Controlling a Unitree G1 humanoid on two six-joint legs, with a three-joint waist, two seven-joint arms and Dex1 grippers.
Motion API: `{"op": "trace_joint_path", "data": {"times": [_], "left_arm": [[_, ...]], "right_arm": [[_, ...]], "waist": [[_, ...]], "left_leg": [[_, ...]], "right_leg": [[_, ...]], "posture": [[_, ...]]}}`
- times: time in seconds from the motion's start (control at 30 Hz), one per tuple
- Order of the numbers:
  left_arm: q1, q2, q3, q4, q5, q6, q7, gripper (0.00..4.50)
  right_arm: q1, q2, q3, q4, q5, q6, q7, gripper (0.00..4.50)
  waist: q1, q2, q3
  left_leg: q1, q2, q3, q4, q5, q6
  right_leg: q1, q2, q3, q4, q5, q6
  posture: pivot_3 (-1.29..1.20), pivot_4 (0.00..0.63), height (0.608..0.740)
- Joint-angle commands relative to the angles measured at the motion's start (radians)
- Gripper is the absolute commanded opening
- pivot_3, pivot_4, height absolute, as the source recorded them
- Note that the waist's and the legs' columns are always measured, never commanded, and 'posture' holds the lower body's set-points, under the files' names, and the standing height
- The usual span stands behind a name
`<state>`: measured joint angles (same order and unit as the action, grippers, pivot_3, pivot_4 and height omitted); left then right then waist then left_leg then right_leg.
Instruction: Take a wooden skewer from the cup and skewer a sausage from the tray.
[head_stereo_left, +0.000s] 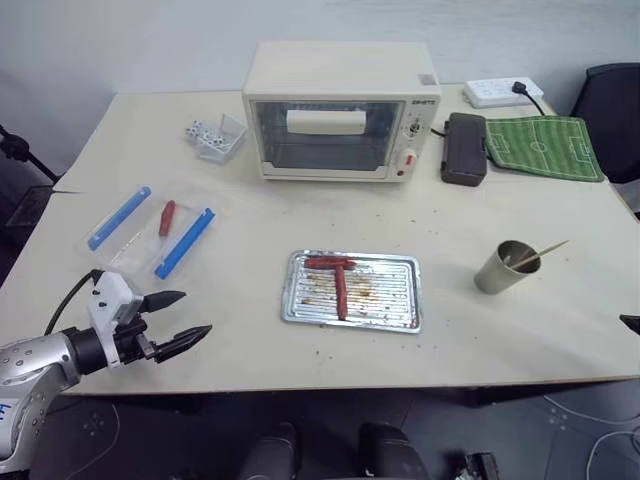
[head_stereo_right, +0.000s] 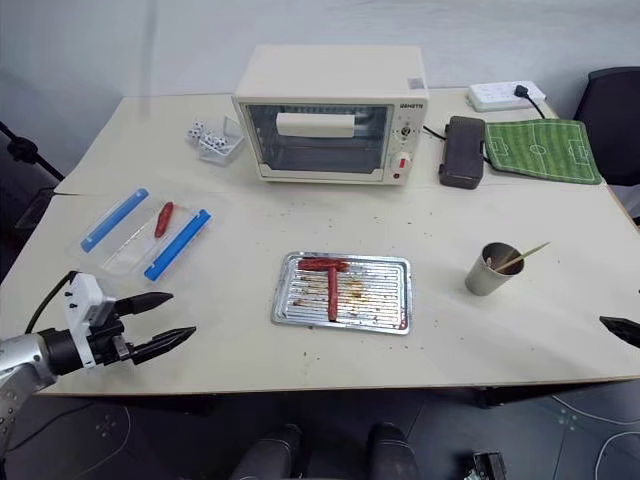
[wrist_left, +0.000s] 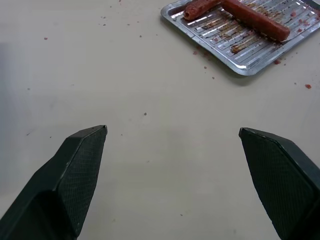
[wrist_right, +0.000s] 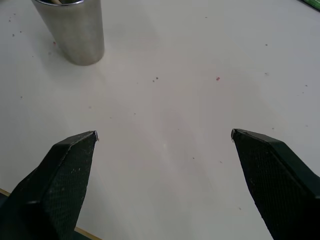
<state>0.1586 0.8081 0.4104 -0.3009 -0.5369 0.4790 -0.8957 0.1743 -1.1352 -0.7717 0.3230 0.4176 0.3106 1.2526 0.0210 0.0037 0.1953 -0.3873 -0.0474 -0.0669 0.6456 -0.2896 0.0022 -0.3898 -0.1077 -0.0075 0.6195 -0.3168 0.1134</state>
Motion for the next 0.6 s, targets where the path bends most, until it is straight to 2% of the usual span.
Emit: {"op": "trace_joint_path", "data": {"times": [0.03, 0.23, 0.37, 0.47, 0.6], "left_arm": [[0.008, 0.001, 0.001, -0.018, 0.008, -0.023, -0.009, 4.49], [-0.016, -0.028, 0.008, -0.018, -0.019, 0.023, 0.043, 4.49], [-0.038, -0.043, 0.013, -0.023, -0.054, 0.066, 0.064, 4.49], [-0.063, -0.061, 0.003, -0.047, -0.090, 0.094, 0.073, 4.49], [-0.132, -0.090, -0.045, -0.121, -0.138, 0.151, 0.116, 4.49]], "right_arm": [[0.002, 0.002, -0.033, 0.000, 0.005, -0.002, -0.012, 4.50], [0.036, 0.032, -0.028, -0.044, 0.008, 0.008, -0.028, 4.50], [0.024, 0.050, -0.045, -0.086, 0.043, 0.082, -0.070, 4.50], [0.015, 0.080, -0.054, -0.154, 0.056, 0.133, -0.139, 4.50], [-0.015, 0.212, -0.085, -0.332, 0.137, 0.255, -0.316, 4.50]], "waist": [[0.000, 0.000, 0.000], [0.001, 0.000, 0.000], [0.002, 0.000, 0.000], [0.001, 0.000, 0.000], [0.003, 0.000, 0.000]], "left_leg": [[0.000, 0.000, 0.000, 0.000, 0.000, 0.000], [0.000, 0.002, 0.001, 0.001, 0.000, -0.001], [0.000, 0.002, 0.002, 0.001, 0.000, -0.001], [0.001, 0.004, 0.003, 0.001, -0.001, -0.001], [0.001, 0.007, 0.003, 0.002, -0.001, -0.003]], "right_leg": [[0.000, 0.000, 0.000, 0.000, 0.000, 0.000], [-0.001, 0.002, 0.002, 0.001, 0.000, 0.000], [-0.001, 0.003, 0.003, 0.001, 0.001, 0.000], [-0.001, 0.005, 0.005, 0.001, 0.001, 0.000], [-0.002, 0.009, 0.006, 0.002, 0.002, -0.001]], "posture": [[0.00, 0.150, 0.740], [0.00, 0.150, 0.740], [0.00, 0.150, 0.740], [0.00, 0.150, 0.740], [0.00, 0.150, 0.740]]}}
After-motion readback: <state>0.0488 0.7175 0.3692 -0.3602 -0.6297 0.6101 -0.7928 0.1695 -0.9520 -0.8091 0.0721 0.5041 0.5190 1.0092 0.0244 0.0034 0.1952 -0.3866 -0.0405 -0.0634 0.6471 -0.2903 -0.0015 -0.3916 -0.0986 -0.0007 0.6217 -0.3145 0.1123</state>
